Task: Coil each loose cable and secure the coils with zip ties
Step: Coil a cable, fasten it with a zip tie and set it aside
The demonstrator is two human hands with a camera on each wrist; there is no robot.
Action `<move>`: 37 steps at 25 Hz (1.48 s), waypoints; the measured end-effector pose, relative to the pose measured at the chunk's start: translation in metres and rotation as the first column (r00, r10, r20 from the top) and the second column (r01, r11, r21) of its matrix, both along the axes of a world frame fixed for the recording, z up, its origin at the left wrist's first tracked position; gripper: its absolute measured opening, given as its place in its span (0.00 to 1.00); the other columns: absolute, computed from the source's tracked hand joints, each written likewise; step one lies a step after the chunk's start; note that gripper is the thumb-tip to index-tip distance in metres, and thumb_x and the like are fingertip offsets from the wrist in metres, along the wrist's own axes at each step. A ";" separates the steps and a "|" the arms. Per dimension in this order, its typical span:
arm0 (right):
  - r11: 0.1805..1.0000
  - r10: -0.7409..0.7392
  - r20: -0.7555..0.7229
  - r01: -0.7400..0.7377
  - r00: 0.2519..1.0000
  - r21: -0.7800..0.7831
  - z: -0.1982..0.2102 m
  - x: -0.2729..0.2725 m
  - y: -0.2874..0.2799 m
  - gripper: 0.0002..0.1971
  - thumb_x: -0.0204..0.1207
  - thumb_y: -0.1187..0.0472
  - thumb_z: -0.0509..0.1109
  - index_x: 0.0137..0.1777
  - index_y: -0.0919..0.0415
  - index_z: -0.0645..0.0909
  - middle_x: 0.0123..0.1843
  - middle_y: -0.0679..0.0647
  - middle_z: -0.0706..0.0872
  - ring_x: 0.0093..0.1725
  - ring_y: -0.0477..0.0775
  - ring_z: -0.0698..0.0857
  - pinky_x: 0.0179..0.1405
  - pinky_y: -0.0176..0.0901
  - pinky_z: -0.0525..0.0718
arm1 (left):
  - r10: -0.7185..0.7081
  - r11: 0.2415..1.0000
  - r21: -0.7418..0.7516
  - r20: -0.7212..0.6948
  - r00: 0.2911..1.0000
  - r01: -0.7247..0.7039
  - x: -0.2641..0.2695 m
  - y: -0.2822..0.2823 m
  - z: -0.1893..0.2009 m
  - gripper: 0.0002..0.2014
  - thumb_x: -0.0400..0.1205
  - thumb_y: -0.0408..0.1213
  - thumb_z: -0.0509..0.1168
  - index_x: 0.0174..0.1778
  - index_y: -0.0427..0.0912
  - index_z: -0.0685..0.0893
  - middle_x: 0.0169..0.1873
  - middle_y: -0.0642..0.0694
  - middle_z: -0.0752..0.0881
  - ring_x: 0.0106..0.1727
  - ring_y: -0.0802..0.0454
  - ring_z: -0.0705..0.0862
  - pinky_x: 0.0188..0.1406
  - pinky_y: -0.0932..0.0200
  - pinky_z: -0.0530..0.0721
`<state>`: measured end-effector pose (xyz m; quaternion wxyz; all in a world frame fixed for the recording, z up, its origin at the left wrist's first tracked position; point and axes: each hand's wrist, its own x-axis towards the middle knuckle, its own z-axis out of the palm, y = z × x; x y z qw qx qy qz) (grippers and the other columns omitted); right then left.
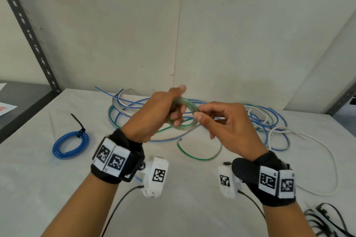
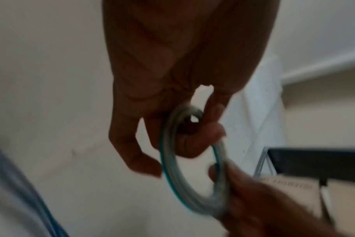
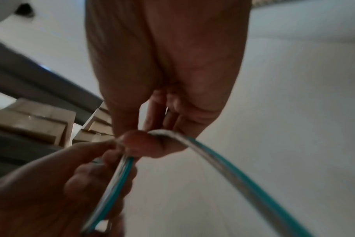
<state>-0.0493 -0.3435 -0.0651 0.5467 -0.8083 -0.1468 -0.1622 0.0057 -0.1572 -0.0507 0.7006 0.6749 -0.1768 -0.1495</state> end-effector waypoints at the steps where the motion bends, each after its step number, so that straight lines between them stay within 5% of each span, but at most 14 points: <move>1: 0.993 0.015 -0.018 -0.017 1.000 -0.115 0.000 -0.001 -0.004 0.02 0.78 0.61 0.77 0.45 0.55 0.91 0.30 0.48 0.85 0.28 0.43 0.80 0.23 0.41 0.81 | -0.020 0.981 0.193 0.109 0.994 -0.002 0.000 0.002 -0.002 0.27 0.90 0.52 0.57 0.26 0.42 0.77 0.22 0.43 0.70 0.23 0.47 0.73 0.40 0.55 0.75; 4: 0.915 0.059 -0.014 -0.059 0.998 -0.399 -0.003 0.001 -0.008 0.04 0.78 0.59 0.78 0.43 0.56 0.91 0.30 0.44 0.85 0.29 0.42 0.80 0.31 0.27 0.74 | -0.155 0.826 0.563 0.289 0.945 -0.036 -0.002 0.001 -0.012 0.27 0.90 0.54 0.57 0.25 0.45 0.76 0.23 0.50 0.75 0.24 0.53 0.74 0.32 0.59 0.73; 6: 0.890 0.068 -0.007 -0.064 0.998 -0.452 -0.003 0.001 -0.007 0.04 0.79 0.58 0.77 0.43 0.55 0.90 0.32 0.45 0.86 0.32 0.44 0.81 0.32 0.26 0.73 | -0.208 0.784 0.618 0.350 0.913 -0.058 -0.002 -0.002 -0.016 0.27 0.90 0.52 0.56 0.25 0.44 0.75 0.22 0.50 0.74 0.25 0.54 0.72 0.31 0.56 0.71; 8: 0.928 0.041 -0.003 -0.039 0.999 -0.372 -0.001 0.000 -0.006 0.02 0.78 0.55 0.78 0.45 0.51 0.91 0.32 0.41 0.87 0.31 0.43 0.81 0.31 0.27 0.74 | -0.182 0.848 0.527 0.383 0.906 -0.053 -0.003 -0.004 -0.015 0.26 0.92 0.48 0.56 0.26 0.43 0.69 0.23 0.52 0.68 0.27 0.54 0.68 0.31 0.57 0.70; 10: 0.971 -0.021 0.029 0.027 0.999 -0.236 0.002 -0.001 -0.010 0.05 0.76 0.51 0.77 0.48 0.49 0.92 0.34 0.39 0.88 0.30 0.42 0.81 0.29 0.36 0.79 | -0.044 0.936 0.343 0.345 0.937 -0.082 0.000 -0.003 -0.014 0.25 0.92 0.46 0.56 0.26 0.46 0.66 0.21 0.56 0.66 0.25 0.58 0.69 0.30 0.64 0.72; 12: 0.985 -0.092 0.074 0.102 0.993 -0.142 0.006 0.000 -0.020 0.08 0.75 0.50 0.75 0.49 0.49 0.93 0.34 0.40 0.89 0.30 0.41 0.81 0.28 0.43 0.81 | 0.135 0.972 0.153 0.264 0.955 -0.180 0.006 0.001 -0.012 0.26 0.92 0.44 0.56 0.25 0.48 0.68 0.19 0.58 0.68 0.23 0.61 0.72 0.37 0.59 0.74; 15: 0.990 -0.131 0.083 0.135 0.988 -0.038 0.007 0.002 -0.027 0.05 0.76 0.56 0.76 0.48 0.53 0.92 0.34 0.49 0.91 0.29 0.41 0.81 0.26 0.37 0.79 | 0.271 0.961 -0.101 0.142 0.952 -0.258 0.014 0.008 -0.008 0.26 0.93 0.42 0.55 0.24 0.49 0.67 0.22 0.57 0.67 0.24 0.55 0.65 0.44 0.48 0.72; 20: 0.985 0.031 -0.039 -0.024 0.999 0.168 -0.009 0.006 0.010 0.02 0.76 0.69 0.77 0.45 0.62 0.89 0.35 0.58 0.90 0.31 0.51 0.87 0.33 0.43 0.88 | 0.251 0.879 -0.397 -0.083 0.964 -0.263 0.008 -0.001 -0.001 0.22 0.93 0.39 0.51 0.30 0.46 0.64 0.25 0.50 0.60 0.21 0.55 0.58 0.34 0.56 0.73; 26: 0.967 -0.069 0.058 0.053 0.996 0.248 -0.013 0.003 0.033 0.03 0.75 0.64 0.80 0.44 0.57 0.90 0.34 0.55 0.91 0.32 0.57 0.88 0.38 0.56 0.91 | 0.170 0.808 -0.528 -0.216 0.961 -0.262 0.006 -0.006 0.000 0.23 0.92 0.40 0.49 0.28 0.45 0.64 0.22 0.51 0.56 0.20 0.55 0.57 0.32 0.56 0.72; 30: 0.948 -0.118 0.076 0.089 0.990 0.306 -0.011 0.002 0.034 0.02 0.75 0.65 0.79 0.47 0.61 0.90 0.38 0.54 0.92 0.35 0.51 0.89 0.36 0.49 0.91 | 0.114 0.782 -0.571 -0.266 0.957 -0.251 -0.002 -0.013 0.002 0.22 0.91 0.40 0.47 0.29 0.45 0.63 0.21 0.52 0.56 0.20 0.55 0.56 0.33 0.57 0.70; 37: 0.939 -0.074 0.036 0.058 0.997 0.338 -0.016 0.005 0.036 0.06 0.80 0.60 0.74 0.51 0.53 0.92 0.47 0.55 0.93 0.44 0.51 0.89 0.38 0.42 0.89 | 0.097 0.754 -0.596 -0.313 0.945 -0.275 -0.005 -0.024 -0.003 0.22 0.91 0.38 0.46 0.28 0.44 0.64 0.18 0.52 0.57 0.18 0.57 0.57 0.30 0.60 0.70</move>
